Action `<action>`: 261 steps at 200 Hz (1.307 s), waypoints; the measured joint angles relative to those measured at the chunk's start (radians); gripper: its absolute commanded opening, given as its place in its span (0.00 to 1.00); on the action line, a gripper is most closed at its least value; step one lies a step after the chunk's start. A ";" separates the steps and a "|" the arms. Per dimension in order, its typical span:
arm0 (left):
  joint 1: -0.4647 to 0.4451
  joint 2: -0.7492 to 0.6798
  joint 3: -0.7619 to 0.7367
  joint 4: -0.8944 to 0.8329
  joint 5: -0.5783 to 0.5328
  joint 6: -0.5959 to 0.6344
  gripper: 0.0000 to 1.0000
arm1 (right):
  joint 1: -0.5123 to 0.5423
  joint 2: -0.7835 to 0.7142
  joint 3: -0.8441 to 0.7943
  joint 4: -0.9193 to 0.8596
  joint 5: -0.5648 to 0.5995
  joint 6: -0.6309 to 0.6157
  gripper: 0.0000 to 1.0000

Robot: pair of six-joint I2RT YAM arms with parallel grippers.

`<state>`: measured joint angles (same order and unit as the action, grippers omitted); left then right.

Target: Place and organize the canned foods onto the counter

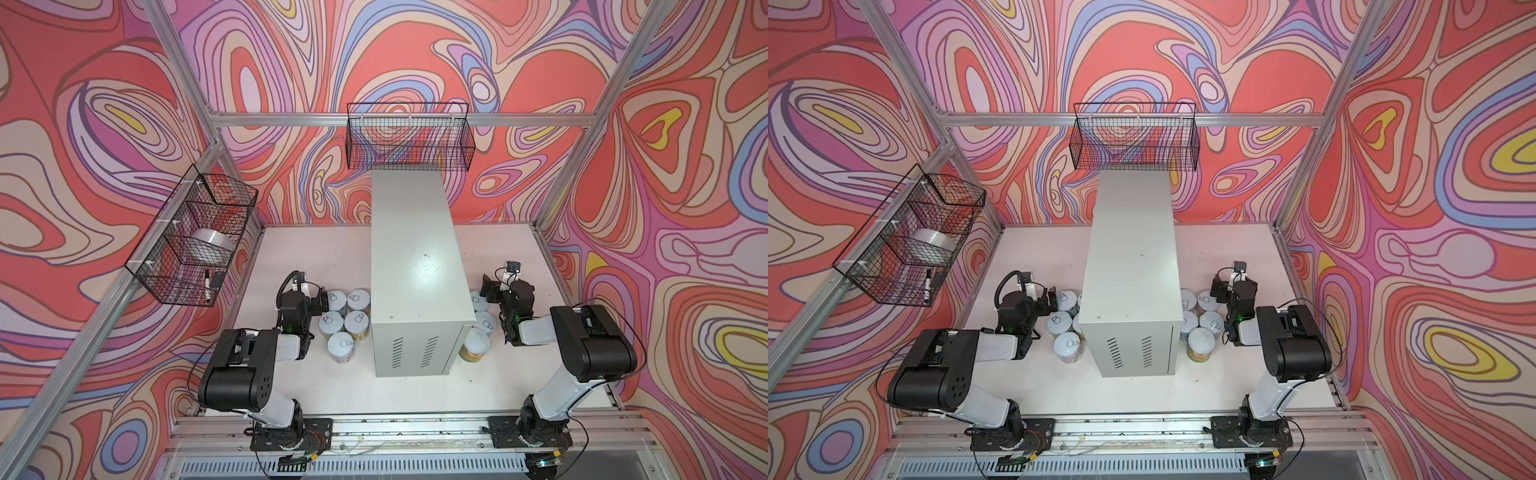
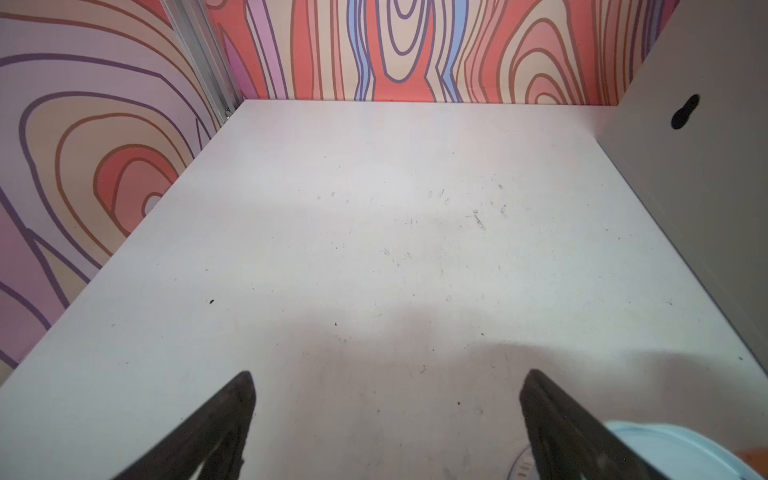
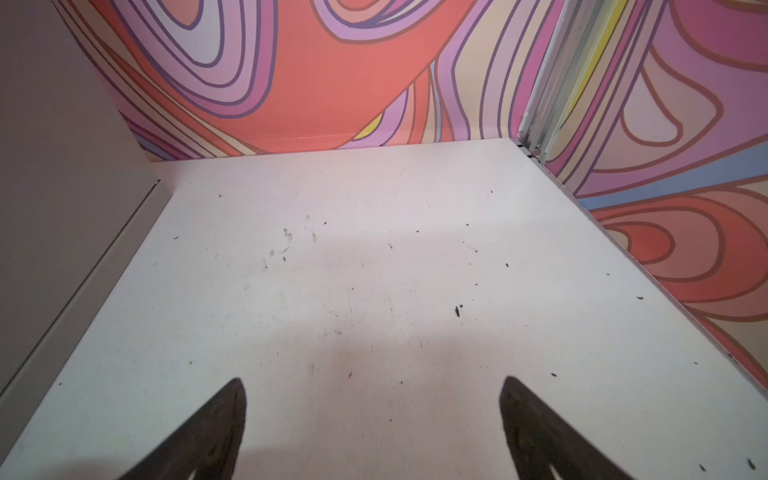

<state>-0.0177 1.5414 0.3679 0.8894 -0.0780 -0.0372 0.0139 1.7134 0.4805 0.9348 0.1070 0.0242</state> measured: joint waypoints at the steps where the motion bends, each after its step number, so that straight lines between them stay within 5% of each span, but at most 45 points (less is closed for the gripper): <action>1: 0.000 0.000 0.000 0.000 0.000 0.000 1.00 | 0.000 0.000 0.000 0.000 0.000 0.000 0.98; 261: 0.066 -0.004 -0.004 -0.010 0.129 -0.020 1.00 | 0.000 0.000 0.000 0.000 0.000 0.000 0.98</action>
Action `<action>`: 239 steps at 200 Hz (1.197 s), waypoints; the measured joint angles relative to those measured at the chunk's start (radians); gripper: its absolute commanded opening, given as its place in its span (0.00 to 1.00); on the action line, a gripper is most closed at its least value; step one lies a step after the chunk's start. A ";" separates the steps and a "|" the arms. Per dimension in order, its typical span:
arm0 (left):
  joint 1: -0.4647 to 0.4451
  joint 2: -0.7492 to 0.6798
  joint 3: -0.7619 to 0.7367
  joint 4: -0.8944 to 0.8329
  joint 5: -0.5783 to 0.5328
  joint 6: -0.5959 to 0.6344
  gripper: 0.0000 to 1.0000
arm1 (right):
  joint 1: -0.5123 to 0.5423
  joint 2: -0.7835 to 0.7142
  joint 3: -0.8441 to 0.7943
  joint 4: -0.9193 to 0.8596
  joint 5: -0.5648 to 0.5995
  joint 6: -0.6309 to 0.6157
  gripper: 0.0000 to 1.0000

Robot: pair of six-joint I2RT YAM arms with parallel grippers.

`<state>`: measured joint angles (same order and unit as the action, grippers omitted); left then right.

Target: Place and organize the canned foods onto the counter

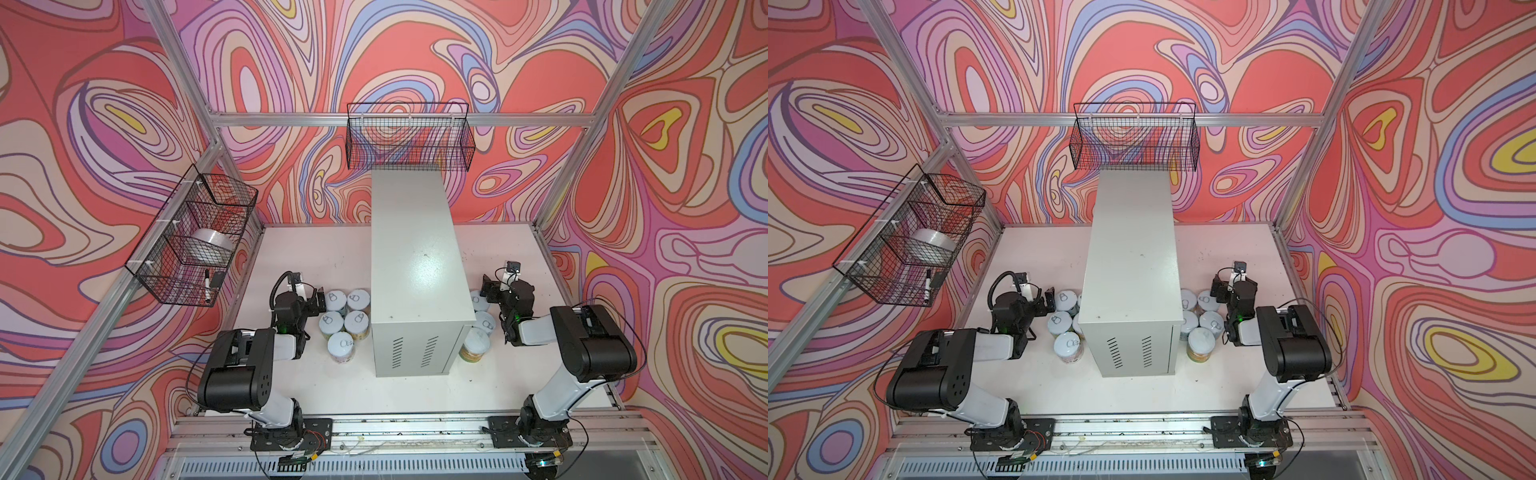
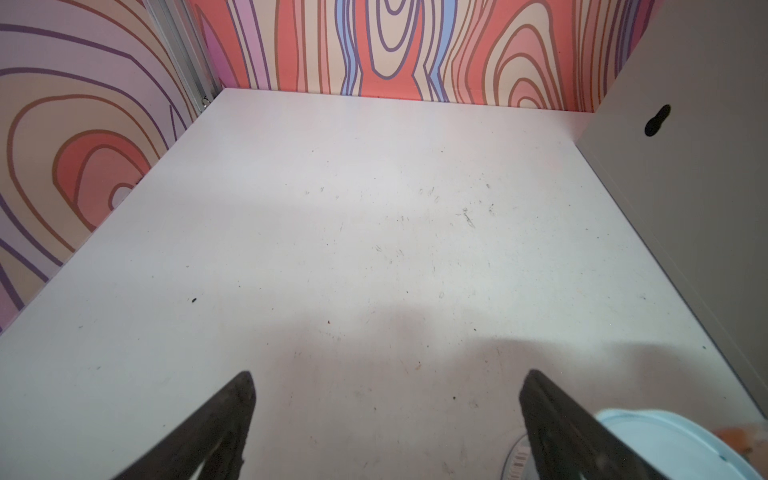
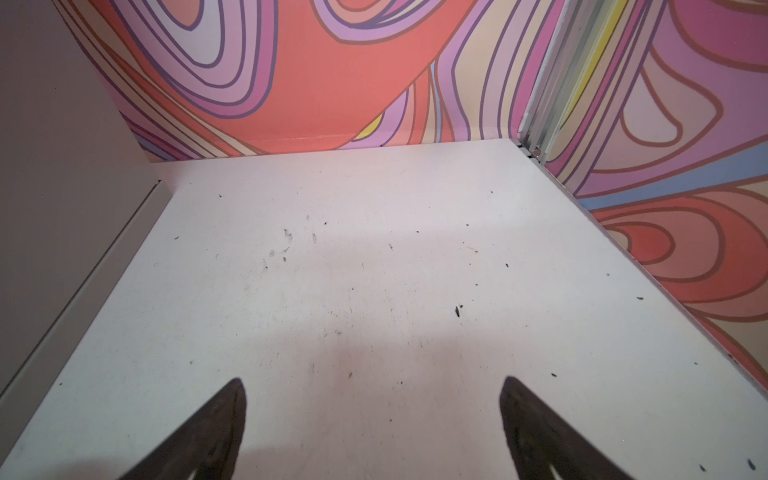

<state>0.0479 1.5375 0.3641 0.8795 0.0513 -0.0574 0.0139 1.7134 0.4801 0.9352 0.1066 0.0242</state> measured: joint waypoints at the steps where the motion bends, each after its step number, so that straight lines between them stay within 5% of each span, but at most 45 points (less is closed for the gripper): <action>1: 0.000 -0.001 0.000 -0.002 0.000 0.000 1.00 | 0.000 0.000 0.000 0.000 0.000 0.000 0.98; 33: 0.000 -0.128 0.060 -0.217 -0.016 -0.007 1.00 | 0.000 -0.020 0.008 -0.050 0.008 0.000 0.98; 87: 0.001 -0.396 0.124 -0.332 -0.137 -0.173 1.00 | -0.001 -0.250 0.231 -0.484 0.101 0.050 0.98; 136: -0.011 -0.398 0.380 -0.675 -0.056 -0.367 1.00 | 0.005 -0.413 0.448 -0.908 0.114 0.233 0.98; 188: -0.259 -0.365 0.492 -0.999 0.010 -0.369 1.00 | 0.171 -0.633 0.452 -1.337 0.056 0.348 0.97; 239: -0.317 -0.452 0.583 -1.278 0.062 -0.351 0.97 | 0.291 -0.856 0.426 -1.597 0.029 0.460 0.95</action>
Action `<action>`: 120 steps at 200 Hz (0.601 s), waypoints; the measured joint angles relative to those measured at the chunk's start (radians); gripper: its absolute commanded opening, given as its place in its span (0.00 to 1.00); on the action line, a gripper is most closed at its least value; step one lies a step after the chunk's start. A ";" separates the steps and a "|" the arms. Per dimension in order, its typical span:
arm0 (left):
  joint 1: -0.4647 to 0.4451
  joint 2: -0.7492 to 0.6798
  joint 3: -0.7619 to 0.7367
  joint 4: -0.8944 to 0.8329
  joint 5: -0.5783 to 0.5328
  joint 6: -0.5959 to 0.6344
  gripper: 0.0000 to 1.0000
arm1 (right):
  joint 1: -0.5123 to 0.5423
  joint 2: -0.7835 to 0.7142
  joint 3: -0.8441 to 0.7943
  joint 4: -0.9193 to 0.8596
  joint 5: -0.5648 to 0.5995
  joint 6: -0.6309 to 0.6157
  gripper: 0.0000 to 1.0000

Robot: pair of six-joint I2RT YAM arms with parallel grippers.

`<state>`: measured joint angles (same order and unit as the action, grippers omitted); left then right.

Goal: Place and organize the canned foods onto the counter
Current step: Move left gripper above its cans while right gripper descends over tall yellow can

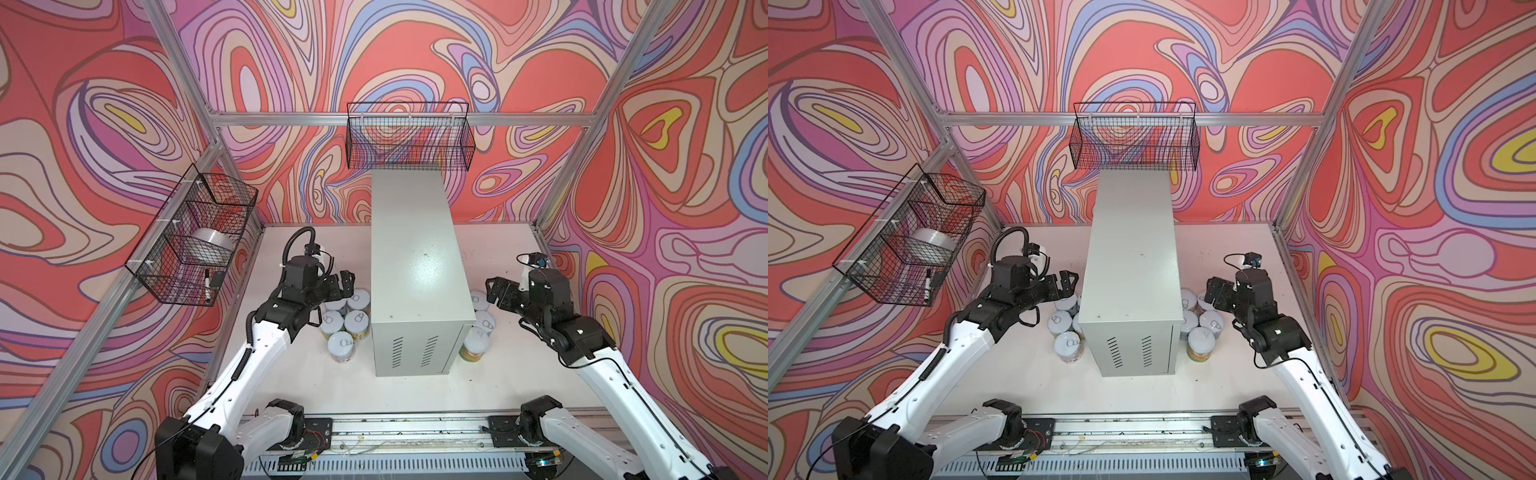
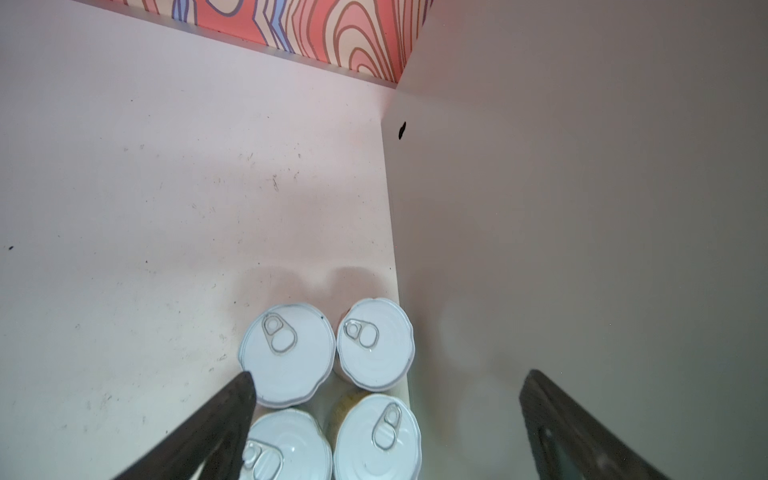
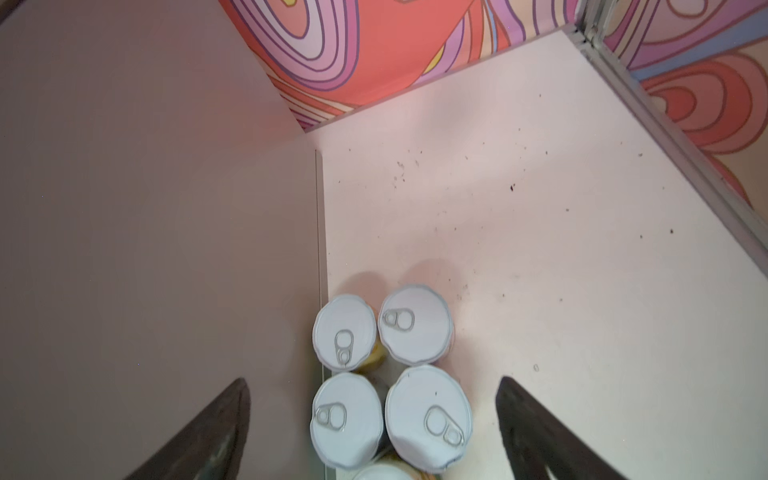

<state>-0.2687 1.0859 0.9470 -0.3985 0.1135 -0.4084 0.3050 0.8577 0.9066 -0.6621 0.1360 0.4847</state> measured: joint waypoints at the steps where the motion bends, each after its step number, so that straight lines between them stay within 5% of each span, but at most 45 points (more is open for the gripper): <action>1: 0.000 0.000 0.002 -0.004 0.000 0.001 0.97 | 0.004 -0.002 -0.001 -0.006 0.002 0.003 0.95; 120: -0.019 -0.058 -0.033 -0.115 0.048 0.012 1.00 | 0.296 0.097 -0.104 -0.182 0.126 0.171 0.99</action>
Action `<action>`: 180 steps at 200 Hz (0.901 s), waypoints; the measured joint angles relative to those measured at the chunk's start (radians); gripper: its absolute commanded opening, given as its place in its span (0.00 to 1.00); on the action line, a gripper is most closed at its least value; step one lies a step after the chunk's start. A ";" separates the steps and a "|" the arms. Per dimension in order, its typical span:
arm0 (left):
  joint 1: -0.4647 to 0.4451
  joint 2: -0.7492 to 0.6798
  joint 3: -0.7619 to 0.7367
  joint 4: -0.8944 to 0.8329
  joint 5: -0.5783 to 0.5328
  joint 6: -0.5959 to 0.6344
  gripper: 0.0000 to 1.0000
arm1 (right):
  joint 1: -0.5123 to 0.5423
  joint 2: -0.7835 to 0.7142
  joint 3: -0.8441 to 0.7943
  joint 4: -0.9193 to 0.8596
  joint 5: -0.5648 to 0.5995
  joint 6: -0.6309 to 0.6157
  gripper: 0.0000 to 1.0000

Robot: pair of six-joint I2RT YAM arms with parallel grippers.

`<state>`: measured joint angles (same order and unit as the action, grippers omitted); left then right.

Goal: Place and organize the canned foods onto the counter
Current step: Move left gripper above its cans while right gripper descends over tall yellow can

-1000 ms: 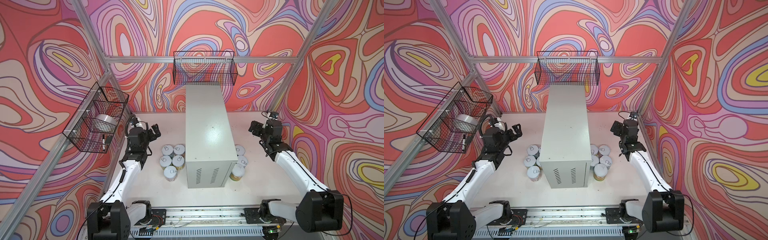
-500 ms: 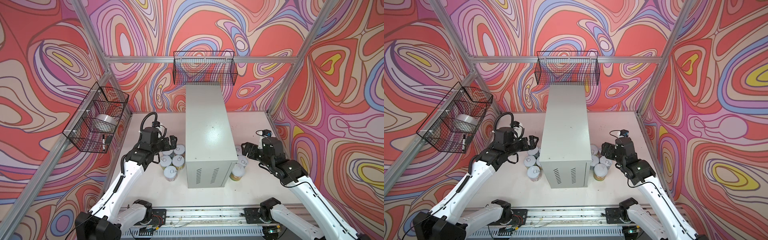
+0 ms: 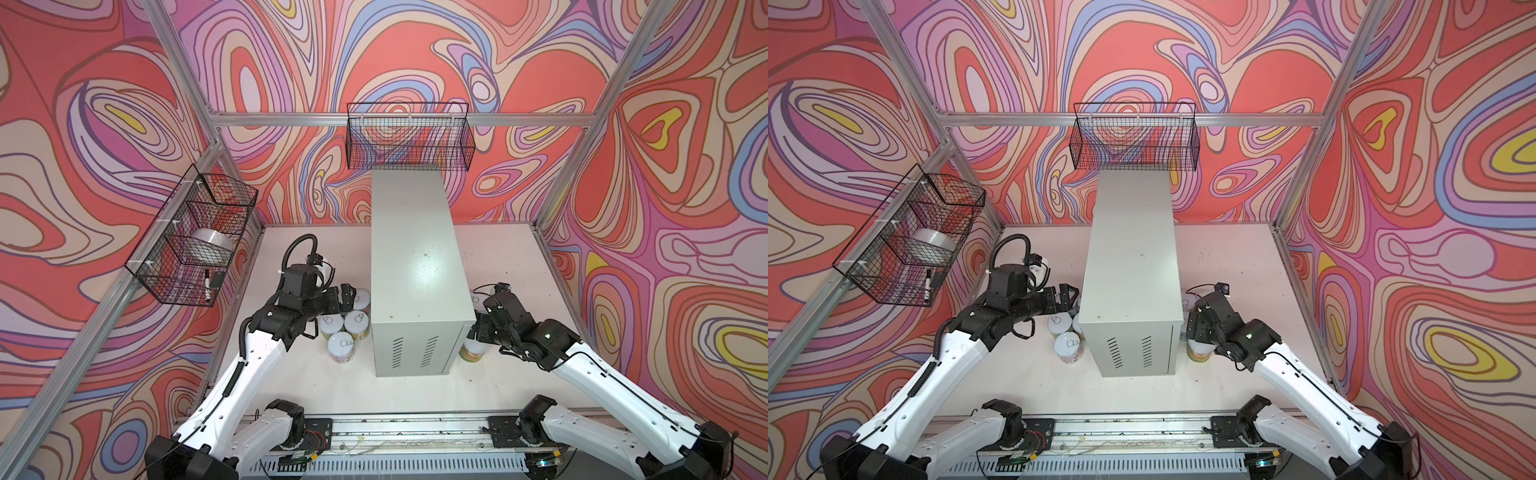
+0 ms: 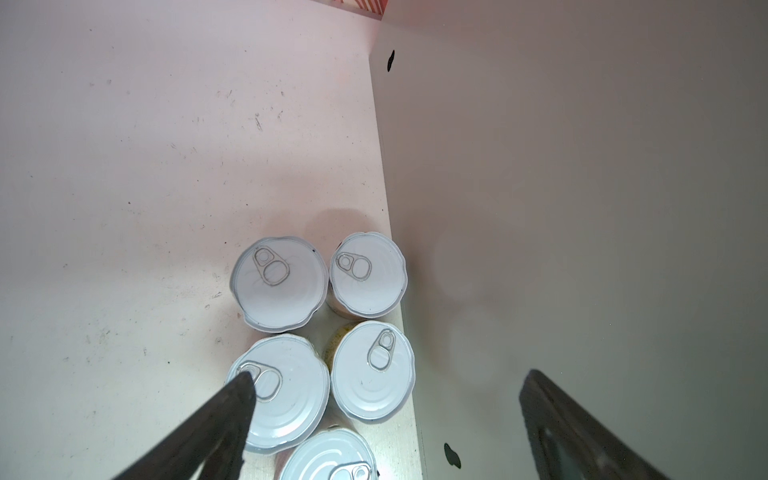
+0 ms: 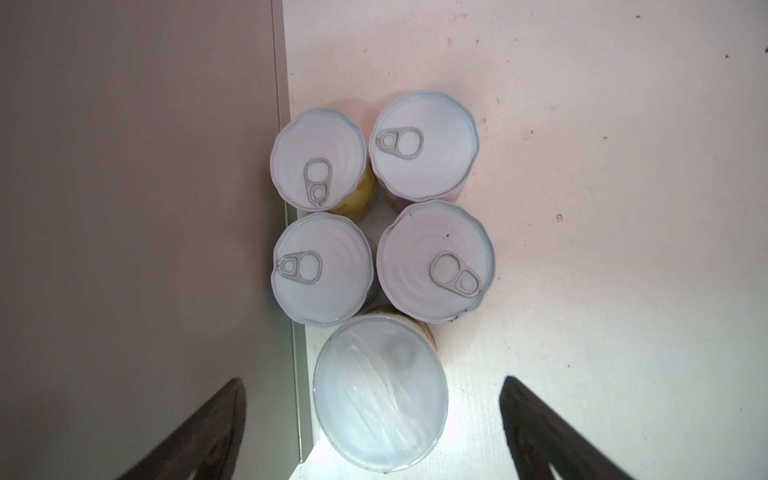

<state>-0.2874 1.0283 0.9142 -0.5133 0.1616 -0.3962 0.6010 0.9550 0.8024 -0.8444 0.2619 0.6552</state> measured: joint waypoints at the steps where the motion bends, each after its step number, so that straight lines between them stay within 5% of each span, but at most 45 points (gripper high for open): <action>1: 0.000 0.000 0.000 0.000 0.000 0.000 1.00 | 0.002 0.002 -0.002 0.000 0.001 0.002 0.98; 180: 0.000 0.039 -0.042 0.040 0.022 -0.024 0.97 | 0.030 0.166 -0.125 0.096 -0.046 0.077 0.92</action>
<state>-0.2874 1.0676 0.8726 -0.4728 0.1833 -0.4206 0.6308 1.1210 0.6773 -0.7486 0.2157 0.7326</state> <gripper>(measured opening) 0.978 0.932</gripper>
